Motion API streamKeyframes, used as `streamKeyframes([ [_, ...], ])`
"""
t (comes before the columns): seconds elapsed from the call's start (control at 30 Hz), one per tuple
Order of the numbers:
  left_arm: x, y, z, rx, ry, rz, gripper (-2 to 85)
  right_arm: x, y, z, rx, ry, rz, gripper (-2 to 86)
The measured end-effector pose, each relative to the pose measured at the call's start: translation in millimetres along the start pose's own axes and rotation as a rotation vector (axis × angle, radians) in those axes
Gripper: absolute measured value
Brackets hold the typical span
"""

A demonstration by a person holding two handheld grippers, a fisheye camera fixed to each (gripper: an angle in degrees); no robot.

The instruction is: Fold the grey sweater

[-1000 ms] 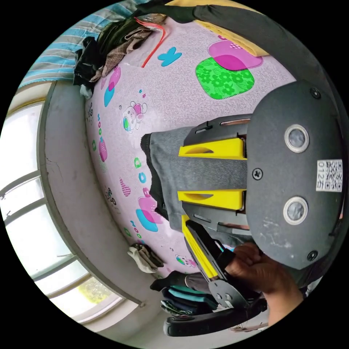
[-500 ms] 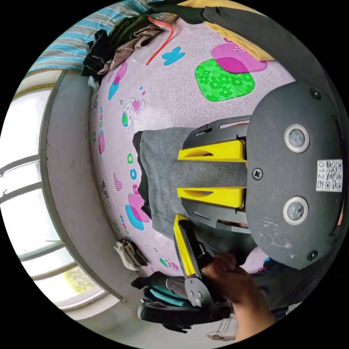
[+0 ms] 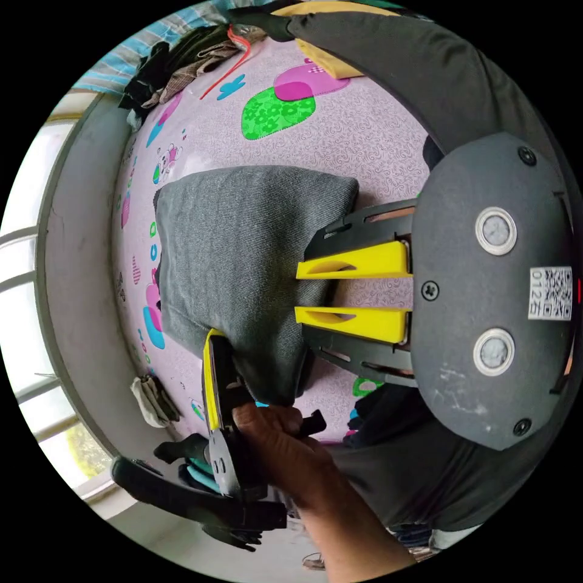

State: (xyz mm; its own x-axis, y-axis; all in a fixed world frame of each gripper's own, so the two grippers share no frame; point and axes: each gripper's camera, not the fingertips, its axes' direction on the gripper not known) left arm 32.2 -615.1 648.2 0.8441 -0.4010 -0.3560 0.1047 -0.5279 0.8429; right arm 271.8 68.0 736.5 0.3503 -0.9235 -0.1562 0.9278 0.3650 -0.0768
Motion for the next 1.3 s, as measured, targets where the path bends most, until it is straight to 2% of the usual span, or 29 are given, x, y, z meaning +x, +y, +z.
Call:
streamKeyframes([
  [0.13, -11, -10, -11, -0.059, 0.026, -0.044, -0.1, 13, -10, -10, -0.062, -0.059, -0.055, 6.1],
  [0.27, -11, -1, -37, -0.012, 0.021, -0.066, -0.1, 10, -9, -30, 0.021, -0.11, -0.063, 5.9],
  [0.33, -1, 11, -42, -0.018, 0.056, -0.017, 0.0, 5, -10, -22, 0.007, -0.133, -0.071, 6.4],
  [0.4, 8, 21, -35, -0.077, 0.004, 0.053, 0.0, 1, -10, -4, -0.047, -0.106, -0.084, 6.5],
  [0.47, 9, 30, -24, -0.12, -0.023, 0.097, -0.1, 7, -8, -3, -0.008, -0.106, -0.093, 6.4],
  [0.5, 3, 33, -26, -0.083, 0.003, 0.094, -0.1, 10, -10, -4, -0.01, -0.12, -0.086, 6.3],
  [0.6, -10, 22, -34, -0.122, 0.055, 0.035, -0.1, 23, -18, -17, -0.056, -0.182, -0.063, 5.6],
  [0.73, -3, 21, -55, -0.085, 0.027, 0.092, -0.1, 50, -12, -56, 0.013, -0.027, -0.002, 6.0],
  [0.8, 5, 24, -43, -0.14, 0.028, 0.147, -0.1, 61, -11, -55, -0.008, 0.048, 0.031, 6.3],
  [0.87, 8, 29, -27, -0.176, -0.04, 0.173, -0.1, 73, -19, -38, -0.106, 0.029, 0.076, 6.5],
  [1.0, -9, 20, -27, -0.209, 0.045, 0.084, 0.0, 79, -33, -39, -0.153, 0.005, 0.098, 6.3],
  [1.1, -24, 8, -56, -0.125, 0.095, 0.013, 0.1, 85, -40, -63, -0.082, -0.03, 0.104, 4.9],
  [1.17, -31, -6, -67, -0.041, 0.12, -0.034, 0.2, 94, -59, -79, 0.045, -0.009, 0.134, 4.8],
  [1.3, -32, -64, -49, 0.061, 0.09, -0.099, 0.2, 108, -119, -77, 0.123, -0.012, 0.158, 6.2],
])
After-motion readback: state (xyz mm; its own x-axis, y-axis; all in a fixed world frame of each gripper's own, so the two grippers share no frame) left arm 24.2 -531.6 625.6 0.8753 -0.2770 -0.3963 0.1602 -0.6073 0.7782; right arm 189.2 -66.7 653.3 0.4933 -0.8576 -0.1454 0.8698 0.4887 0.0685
